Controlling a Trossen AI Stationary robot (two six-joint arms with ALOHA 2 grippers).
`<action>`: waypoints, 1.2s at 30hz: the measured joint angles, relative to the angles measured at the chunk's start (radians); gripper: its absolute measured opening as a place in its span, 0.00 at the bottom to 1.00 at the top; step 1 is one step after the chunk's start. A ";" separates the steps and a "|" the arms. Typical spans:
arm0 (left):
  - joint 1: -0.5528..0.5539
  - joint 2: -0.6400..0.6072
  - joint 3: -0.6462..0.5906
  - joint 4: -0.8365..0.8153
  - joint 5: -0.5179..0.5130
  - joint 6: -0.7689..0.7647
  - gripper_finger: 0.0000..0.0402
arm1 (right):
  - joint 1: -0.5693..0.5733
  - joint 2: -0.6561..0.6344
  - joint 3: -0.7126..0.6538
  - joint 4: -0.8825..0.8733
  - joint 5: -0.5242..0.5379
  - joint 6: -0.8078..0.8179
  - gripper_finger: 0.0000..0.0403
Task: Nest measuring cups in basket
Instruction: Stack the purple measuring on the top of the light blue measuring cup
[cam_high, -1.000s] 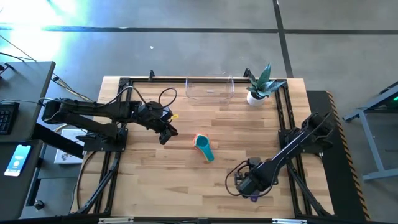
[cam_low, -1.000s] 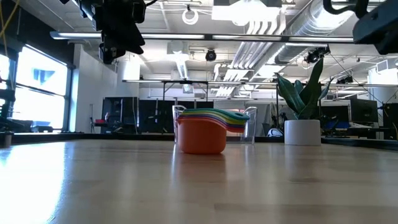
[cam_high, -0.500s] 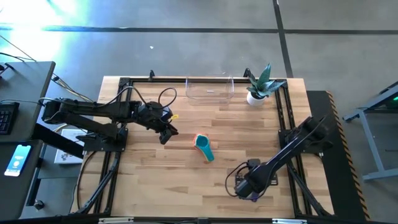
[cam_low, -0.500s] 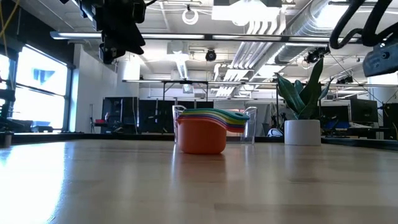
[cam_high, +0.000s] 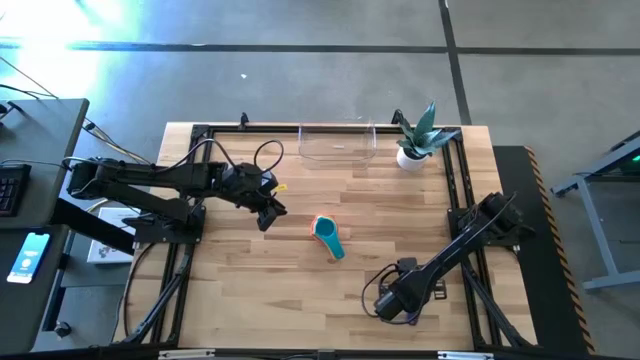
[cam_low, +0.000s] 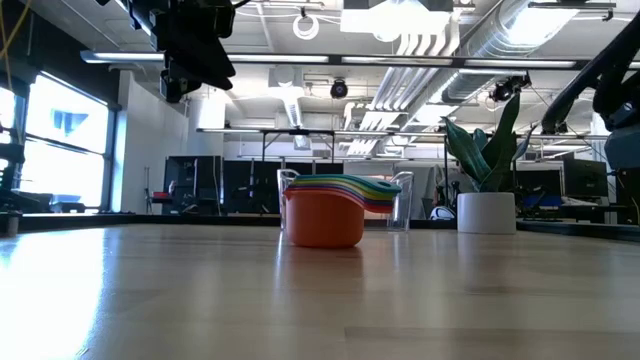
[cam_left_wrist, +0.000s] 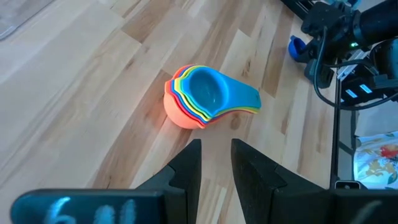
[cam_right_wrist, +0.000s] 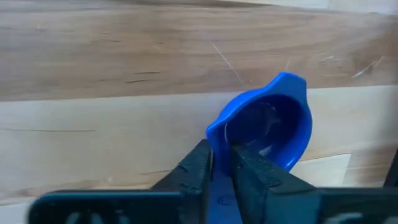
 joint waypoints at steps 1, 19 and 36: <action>0.000 0.000 0.000 0.000 0.000 0.000 0.19 | 0.000 0.000 0.000 0.001 0.001 0.000 0.10; 0.000 -0.050 0.001 -0.065 0.132 -0.003 0.19 | -0.087 -0.007 0.145 -0.045 0.123 -0.225 0.01; 0.000 -0.229 0.001 -0.186 0.131 -0.131 0.19 | -0.311 -0.007 0.376 -0.197 0.348 -0.721 0.00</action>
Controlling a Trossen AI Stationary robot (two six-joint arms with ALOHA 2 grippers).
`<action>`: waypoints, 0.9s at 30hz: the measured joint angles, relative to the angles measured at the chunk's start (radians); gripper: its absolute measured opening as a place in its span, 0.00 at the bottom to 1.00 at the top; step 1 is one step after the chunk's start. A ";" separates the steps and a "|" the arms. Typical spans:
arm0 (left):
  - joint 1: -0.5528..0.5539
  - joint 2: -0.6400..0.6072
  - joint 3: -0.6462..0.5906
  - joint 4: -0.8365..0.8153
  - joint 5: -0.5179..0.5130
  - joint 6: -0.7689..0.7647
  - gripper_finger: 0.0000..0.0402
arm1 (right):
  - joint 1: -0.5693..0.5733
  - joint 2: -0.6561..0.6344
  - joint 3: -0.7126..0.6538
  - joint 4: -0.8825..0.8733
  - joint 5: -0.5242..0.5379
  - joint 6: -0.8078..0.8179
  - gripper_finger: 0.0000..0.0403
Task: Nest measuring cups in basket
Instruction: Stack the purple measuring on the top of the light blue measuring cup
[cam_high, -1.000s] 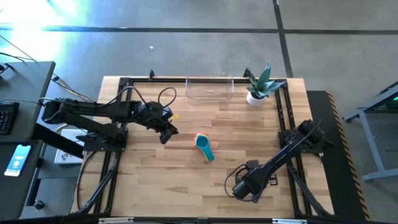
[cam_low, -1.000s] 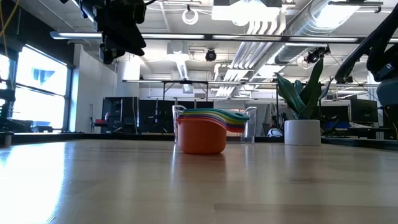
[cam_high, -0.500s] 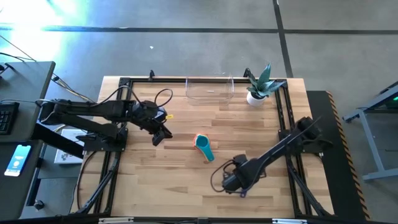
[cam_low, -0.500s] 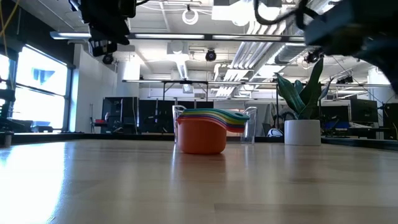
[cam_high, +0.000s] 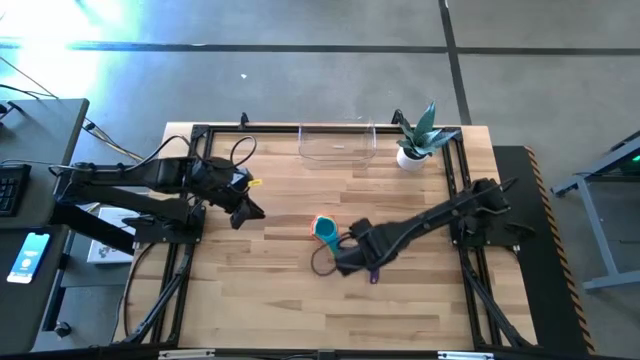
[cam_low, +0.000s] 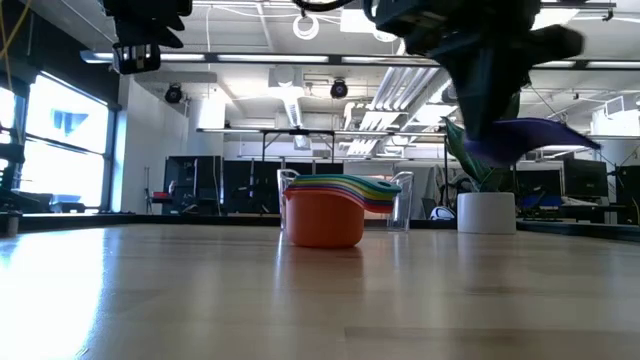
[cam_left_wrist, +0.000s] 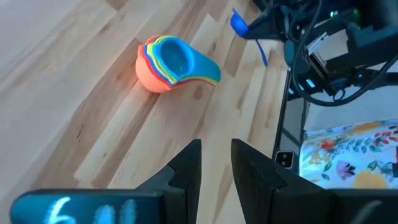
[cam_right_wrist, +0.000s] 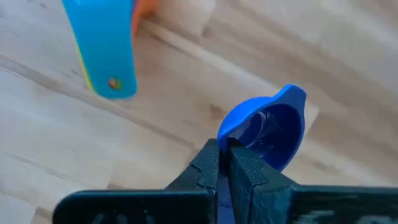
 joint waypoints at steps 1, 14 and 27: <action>0.000 -0.007 0.000 -0.011 0.000 -0.012 0.19 | -0.017 0.000 0.005 0.001 0.000 -0.040 0.00; 0.000 -0.016 0.000 -0.102 -0.035 -0.166 0.19 | -0.212 0.000 0.070 0.259 0.044 -0.527 0.00; 0.000 -0.015 0.000 -0.106 -0.036 -0.212 0.19 | -0.269 0.025 0.068 0.425 -0.055 -0.728 0.00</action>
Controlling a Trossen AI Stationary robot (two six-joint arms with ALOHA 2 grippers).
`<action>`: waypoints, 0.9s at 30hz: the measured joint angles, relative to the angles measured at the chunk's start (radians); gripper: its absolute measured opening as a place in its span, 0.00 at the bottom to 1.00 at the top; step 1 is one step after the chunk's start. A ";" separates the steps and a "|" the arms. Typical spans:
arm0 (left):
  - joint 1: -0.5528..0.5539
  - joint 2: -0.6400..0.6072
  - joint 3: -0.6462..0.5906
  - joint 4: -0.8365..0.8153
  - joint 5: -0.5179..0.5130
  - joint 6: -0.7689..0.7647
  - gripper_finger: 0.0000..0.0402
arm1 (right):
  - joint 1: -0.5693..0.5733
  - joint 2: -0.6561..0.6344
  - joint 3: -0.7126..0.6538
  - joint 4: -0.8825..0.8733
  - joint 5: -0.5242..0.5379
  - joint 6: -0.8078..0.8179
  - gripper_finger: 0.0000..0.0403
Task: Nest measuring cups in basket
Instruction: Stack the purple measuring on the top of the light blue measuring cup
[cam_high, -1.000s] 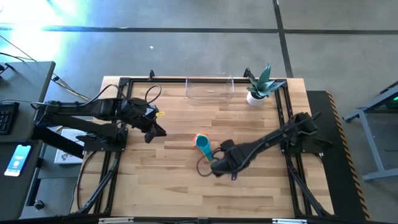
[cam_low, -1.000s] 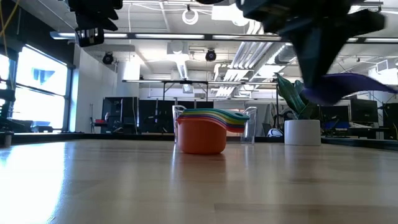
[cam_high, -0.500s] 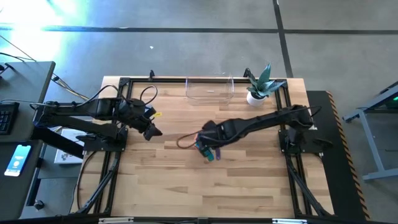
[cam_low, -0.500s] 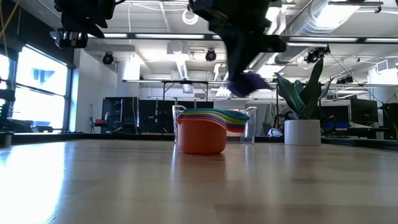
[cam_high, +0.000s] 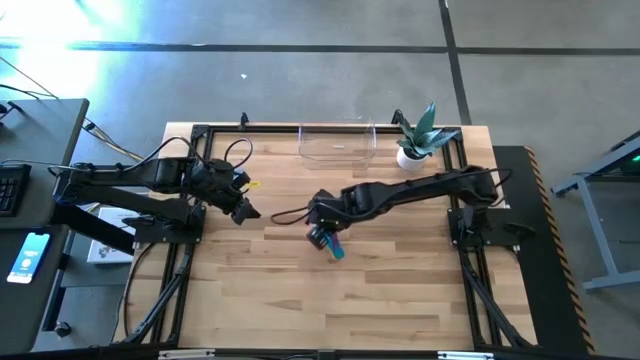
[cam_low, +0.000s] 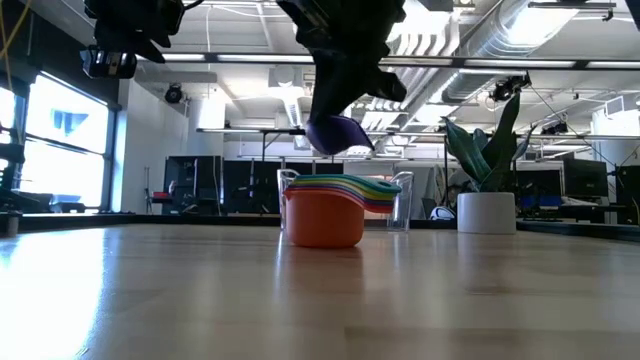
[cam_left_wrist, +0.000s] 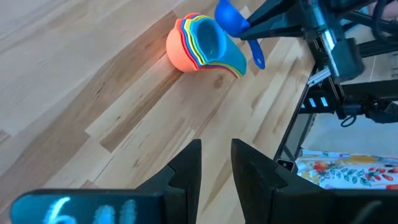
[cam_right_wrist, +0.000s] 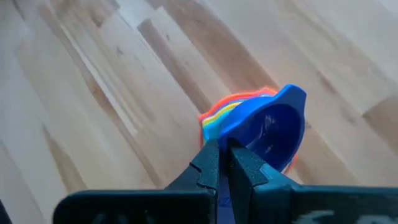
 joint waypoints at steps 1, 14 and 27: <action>0.000 0.000 0.000 0.000 0.000 0.000 0.19 | 0.000 0.003 0.000 -0.009 -0.014 0.005 0.00; 0.000 0.003 -0.001 0.000 -0.002 0.000 0.19 | 0.001 0.058 -0.002 -0.033 -0.073 -0.034 0.00; 0.000 0.003 -0.001 0.000 -0.001 0.002 0.19 | 0.001 0.071 -0.003 -0.013 -0.099 -0.044 0.09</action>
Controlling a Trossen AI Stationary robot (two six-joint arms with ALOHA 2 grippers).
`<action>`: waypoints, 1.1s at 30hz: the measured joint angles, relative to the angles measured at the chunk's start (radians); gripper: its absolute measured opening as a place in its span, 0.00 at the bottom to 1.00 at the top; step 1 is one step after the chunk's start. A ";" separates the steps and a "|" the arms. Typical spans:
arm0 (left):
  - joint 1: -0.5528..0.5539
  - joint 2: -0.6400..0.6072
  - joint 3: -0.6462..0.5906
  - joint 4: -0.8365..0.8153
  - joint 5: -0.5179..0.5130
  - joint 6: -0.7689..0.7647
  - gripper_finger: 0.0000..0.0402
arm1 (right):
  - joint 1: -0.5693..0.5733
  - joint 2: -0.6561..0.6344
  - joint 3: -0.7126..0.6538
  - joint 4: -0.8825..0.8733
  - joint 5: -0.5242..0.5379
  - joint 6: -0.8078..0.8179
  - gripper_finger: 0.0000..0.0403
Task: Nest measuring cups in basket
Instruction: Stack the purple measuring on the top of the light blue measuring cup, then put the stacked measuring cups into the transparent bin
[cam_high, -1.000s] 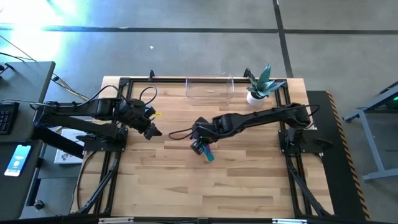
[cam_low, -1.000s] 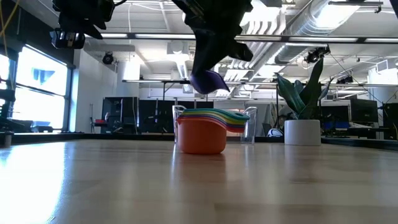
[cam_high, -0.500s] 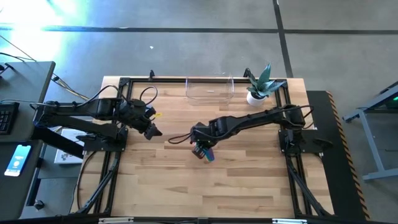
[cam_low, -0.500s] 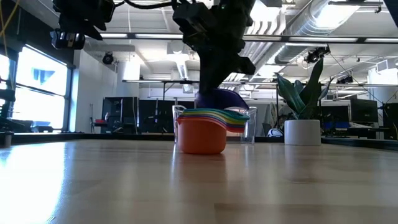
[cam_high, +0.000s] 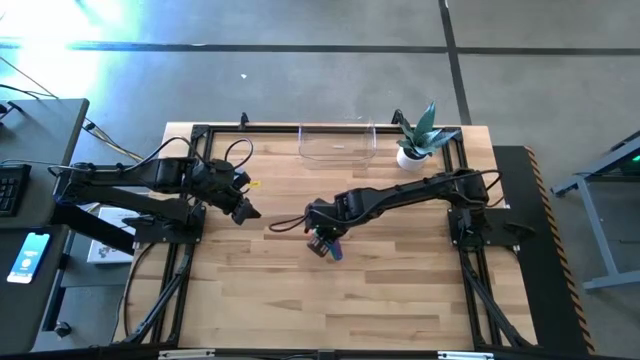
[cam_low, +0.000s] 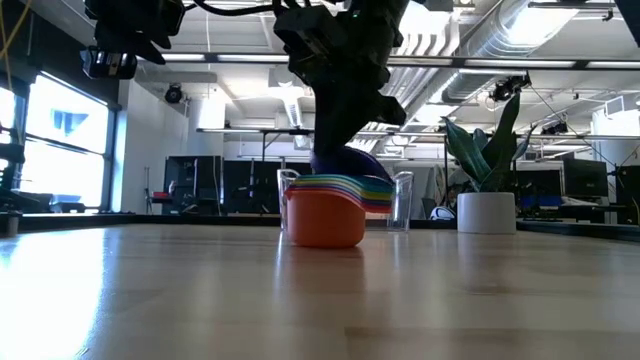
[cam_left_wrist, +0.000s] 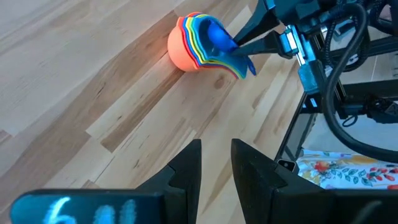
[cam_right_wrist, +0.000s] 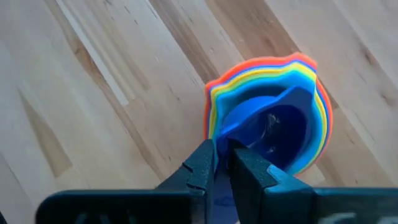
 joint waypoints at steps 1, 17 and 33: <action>0.000 0.000 0.000 0.000 0.000 0.000 0.19 | 0.000 0.000 0.000 0.006 0.005 0.000 0.10; -0.001 -0.007 0.000 0.000 -0.002 0.081 0.19 | -0.011 -0.029 0.022 -0.007 0.002 -0.030 0.18; -0.171 -0.324 -0.147 0.084 -0.334 0.254 0.19 | -0.041 -0.043 0.358 -0.103 0.095 -0.096 0.18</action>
